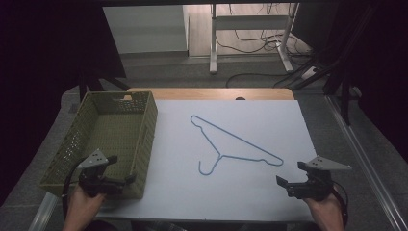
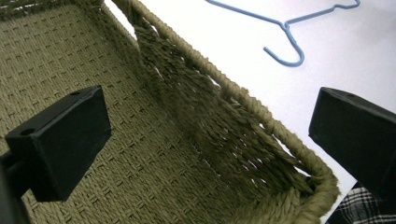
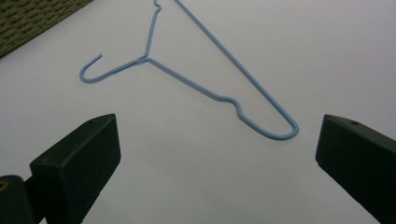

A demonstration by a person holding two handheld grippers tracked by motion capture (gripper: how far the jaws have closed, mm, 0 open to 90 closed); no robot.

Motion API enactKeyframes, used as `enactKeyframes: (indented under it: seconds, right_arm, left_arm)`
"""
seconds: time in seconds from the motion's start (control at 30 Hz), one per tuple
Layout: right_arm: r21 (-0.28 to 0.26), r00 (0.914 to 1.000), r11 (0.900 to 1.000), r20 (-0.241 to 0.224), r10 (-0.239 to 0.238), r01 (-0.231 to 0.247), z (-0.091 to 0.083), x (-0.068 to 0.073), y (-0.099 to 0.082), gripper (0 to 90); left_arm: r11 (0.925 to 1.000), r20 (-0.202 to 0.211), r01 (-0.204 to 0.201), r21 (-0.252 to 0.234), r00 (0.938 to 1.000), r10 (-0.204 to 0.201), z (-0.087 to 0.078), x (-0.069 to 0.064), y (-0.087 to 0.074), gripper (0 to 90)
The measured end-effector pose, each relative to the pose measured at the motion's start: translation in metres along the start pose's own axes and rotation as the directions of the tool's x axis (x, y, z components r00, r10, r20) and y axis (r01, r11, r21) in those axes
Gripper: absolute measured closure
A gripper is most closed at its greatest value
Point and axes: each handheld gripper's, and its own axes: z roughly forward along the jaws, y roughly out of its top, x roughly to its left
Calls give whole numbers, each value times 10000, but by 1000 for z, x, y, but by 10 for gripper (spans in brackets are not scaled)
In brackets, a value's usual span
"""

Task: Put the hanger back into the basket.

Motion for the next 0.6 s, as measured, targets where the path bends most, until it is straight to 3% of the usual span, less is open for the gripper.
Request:
enactKeyframes:
  seconds: [0.17, 0.33, 0.6]
  right_arm:
    - [84, 9999, 9999, 24, -141, 141, 0, 2, 1, 0]
    - [207, 9994, 9992, 69, -329, 328, 1, 4, 2, 0]
    - [306, 9996, 9991, 27, -290, 289, 3, 4, 1, 0]
  left_arm:
    - [9999, -220, -84, -139, 9997, 81, -2, 0, 0, 0]
    - [9996, -159, 104, -277, 9998, -108, -4, 3, -1, 0]
    - [9998, -161, -37, -175, 9999, 34, -2, 0, 0, 0]
